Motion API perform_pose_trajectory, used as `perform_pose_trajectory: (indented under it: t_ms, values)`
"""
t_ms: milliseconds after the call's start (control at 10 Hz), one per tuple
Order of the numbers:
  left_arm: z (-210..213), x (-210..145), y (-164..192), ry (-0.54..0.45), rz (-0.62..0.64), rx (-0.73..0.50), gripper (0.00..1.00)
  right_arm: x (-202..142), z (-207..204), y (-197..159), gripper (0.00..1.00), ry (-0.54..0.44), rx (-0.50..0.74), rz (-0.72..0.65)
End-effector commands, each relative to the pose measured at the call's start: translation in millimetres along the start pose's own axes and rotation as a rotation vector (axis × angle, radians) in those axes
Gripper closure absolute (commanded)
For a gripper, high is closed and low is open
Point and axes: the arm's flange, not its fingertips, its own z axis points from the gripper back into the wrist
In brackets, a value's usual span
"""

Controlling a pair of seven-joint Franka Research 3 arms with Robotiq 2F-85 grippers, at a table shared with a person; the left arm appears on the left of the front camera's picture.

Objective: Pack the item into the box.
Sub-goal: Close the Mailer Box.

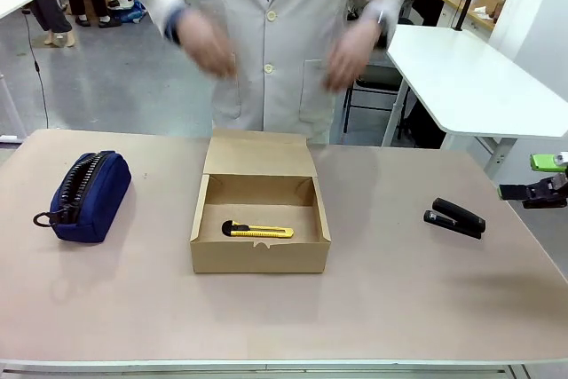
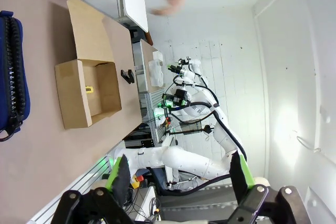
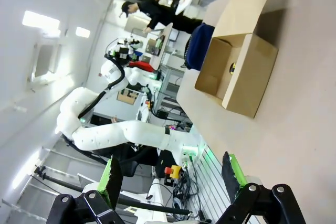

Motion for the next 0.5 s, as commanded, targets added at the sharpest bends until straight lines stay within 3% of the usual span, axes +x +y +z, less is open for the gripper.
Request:
perform_pose_trajectory:
  t_ms: [0,400]
  values:
    - [0.7,-1.9,-1.4,0.008,-0.022,-0.009,0.00,-1.5,2.8,1.0,0.00,0.014,0.000,0.031]
    - [0.7,-1.9,-1.4,0.008,-0.022,-0.009,0.00,-1.5,2.8,1.0,0.00,0.014,0.000,0.031]
